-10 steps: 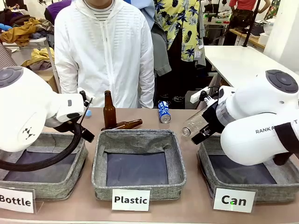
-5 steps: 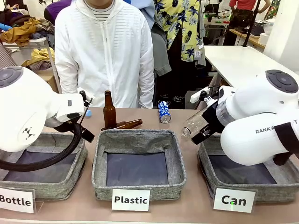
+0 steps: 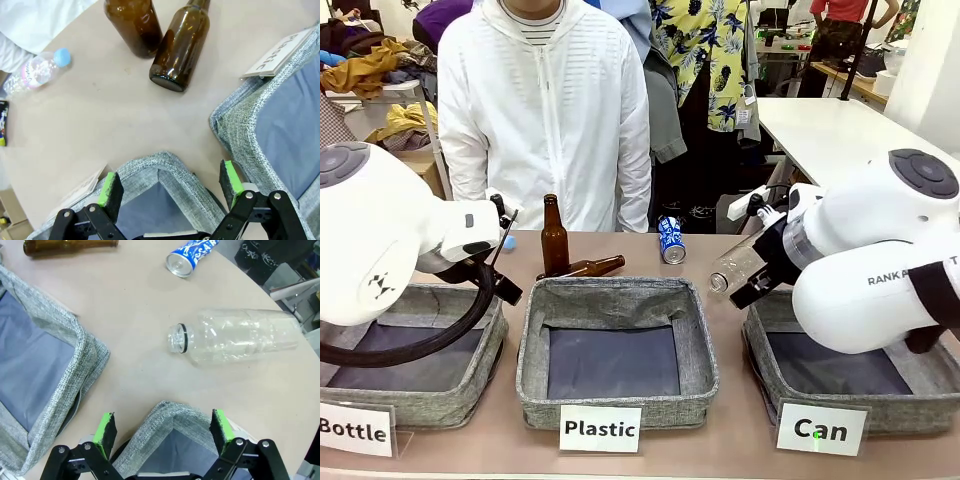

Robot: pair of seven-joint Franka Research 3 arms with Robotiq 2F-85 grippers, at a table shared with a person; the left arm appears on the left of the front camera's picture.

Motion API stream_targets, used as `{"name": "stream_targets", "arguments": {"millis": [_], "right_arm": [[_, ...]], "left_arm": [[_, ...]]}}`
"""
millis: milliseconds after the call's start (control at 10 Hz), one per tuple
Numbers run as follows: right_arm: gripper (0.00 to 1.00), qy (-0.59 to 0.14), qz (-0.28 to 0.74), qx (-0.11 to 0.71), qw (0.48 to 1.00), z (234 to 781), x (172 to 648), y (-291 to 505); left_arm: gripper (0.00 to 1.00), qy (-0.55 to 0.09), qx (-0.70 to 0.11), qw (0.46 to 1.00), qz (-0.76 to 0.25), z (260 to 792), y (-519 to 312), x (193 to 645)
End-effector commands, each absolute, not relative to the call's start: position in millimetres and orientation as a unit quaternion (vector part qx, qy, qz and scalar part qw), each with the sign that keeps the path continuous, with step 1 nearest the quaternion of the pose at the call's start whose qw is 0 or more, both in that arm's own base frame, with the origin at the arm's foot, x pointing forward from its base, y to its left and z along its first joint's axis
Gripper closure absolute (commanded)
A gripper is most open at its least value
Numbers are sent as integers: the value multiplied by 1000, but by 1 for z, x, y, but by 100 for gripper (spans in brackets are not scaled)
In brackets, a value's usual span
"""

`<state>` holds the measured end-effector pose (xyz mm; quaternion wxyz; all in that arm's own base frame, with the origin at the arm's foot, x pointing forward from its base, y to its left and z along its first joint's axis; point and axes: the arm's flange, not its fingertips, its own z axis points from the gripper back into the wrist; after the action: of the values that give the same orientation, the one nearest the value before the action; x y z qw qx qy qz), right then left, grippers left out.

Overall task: Sort the can waste into the basket.
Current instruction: Pick up the can waste from the table and place it in the right Fabric basket.

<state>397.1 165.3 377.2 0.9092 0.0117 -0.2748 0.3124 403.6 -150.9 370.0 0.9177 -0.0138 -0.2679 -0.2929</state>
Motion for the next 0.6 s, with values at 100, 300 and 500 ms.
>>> {"name": "stream_targets", "arguments": {"millis": [100,300,500], "right_arm": [[0,-275,233,121,925,482,358,156],[0,-223,188,226,929,539,314,127],[0,-208,166,304,915,555,279,72]], "left_arm": [[0,-285,-114,910,-279,460,-153,359],[0,-278,-205,904,-251,523,-128,311],[0,-293,-290,862,-294,551,-70,261]]}}
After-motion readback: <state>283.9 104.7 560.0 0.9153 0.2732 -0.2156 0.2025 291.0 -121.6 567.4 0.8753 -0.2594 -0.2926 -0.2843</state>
